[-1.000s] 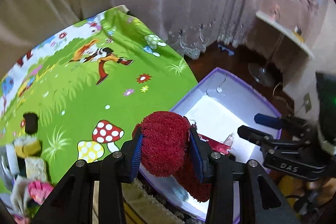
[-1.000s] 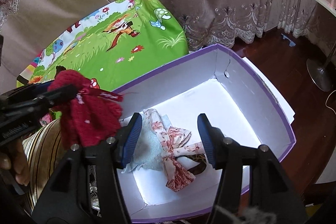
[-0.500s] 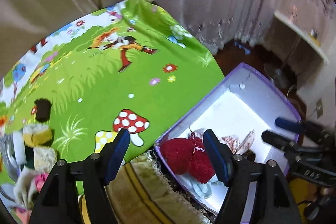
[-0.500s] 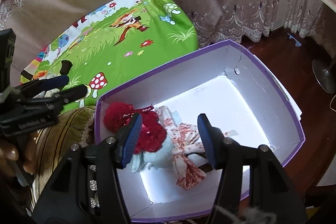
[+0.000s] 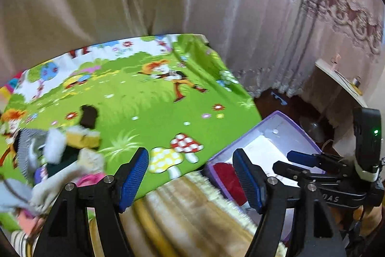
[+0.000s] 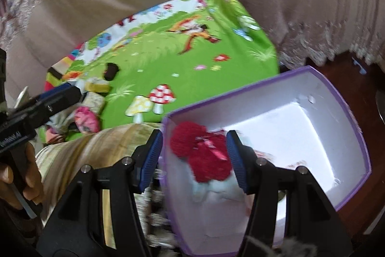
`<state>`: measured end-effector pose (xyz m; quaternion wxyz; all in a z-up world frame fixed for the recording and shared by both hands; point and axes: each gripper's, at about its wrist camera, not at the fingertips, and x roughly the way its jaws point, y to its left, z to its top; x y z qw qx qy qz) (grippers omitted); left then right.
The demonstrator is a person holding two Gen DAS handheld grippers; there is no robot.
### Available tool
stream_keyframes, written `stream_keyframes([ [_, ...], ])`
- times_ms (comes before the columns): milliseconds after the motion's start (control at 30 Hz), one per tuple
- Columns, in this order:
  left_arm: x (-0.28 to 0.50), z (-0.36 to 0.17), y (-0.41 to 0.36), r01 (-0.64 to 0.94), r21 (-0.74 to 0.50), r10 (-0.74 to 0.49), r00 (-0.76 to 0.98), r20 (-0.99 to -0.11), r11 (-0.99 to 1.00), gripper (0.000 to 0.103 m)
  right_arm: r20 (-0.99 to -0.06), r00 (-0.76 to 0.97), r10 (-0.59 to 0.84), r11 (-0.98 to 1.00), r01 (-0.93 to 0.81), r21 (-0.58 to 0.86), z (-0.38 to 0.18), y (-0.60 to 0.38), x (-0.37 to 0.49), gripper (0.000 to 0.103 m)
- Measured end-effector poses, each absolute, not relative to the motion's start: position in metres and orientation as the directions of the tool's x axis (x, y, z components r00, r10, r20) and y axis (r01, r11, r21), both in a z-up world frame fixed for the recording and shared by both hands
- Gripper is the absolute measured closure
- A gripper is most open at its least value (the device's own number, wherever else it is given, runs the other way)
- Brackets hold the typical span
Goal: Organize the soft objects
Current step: 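Move both tools back over the remaining soft items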
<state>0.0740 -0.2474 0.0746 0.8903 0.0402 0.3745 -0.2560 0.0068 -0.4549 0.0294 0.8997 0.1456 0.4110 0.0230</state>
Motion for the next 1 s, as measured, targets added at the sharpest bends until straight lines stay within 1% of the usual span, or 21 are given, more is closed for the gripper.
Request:
stream_keyframes([
  [167,0.065,0.075,-0.202,0.408,-0.115,-0.372,0.634,-0.677,0.906,0.03,-0.714,0.667,0.211,0.958,0.004,0.287,0.04,-0.422,0.012,0.044],
  [367,0.058,0.069,-0.131,0.278,-0.207,-0.343,0.653,-0.675,0.938,0.03,-0.722,0.644,0.254,0.958,-0.066,0.279,0.044,-0.388,0.019,0.04],
  [500,0.053,0.063,-0.093,0.205,-0.232,-0.309,0.666,-0.679,0.951,0.03,-0.725,0.631,0.277,0.957,-0.113,0.267,0.046,-0.367,0.023,0.04],
  [700,0.047,0.057,-0.064,0.175,-0.244,-0.297,0.668,-0.682,0.954,0.03,-0.739,0.606,0.295,0.955,-0.17,0.242,0.046,-0.334,0.033,0.039],
  [833,0.048,0.055,-0.054,0.168,-0.229,-0.282,0.669,-0.688,0.959,0.03,-0.758,0.583,0.293,0.956,-0.198,0.218,0.044,-0.314,0.041,0.036],
  [1000,0.057,0.052,-0.046,0.18,-0.242,-0.3,0.652,-0.696,0.953,0.03,-0.783,0.547,0.296,0.953,-0.22,0.207,0.038,-0.291,0.054,0.031],
])
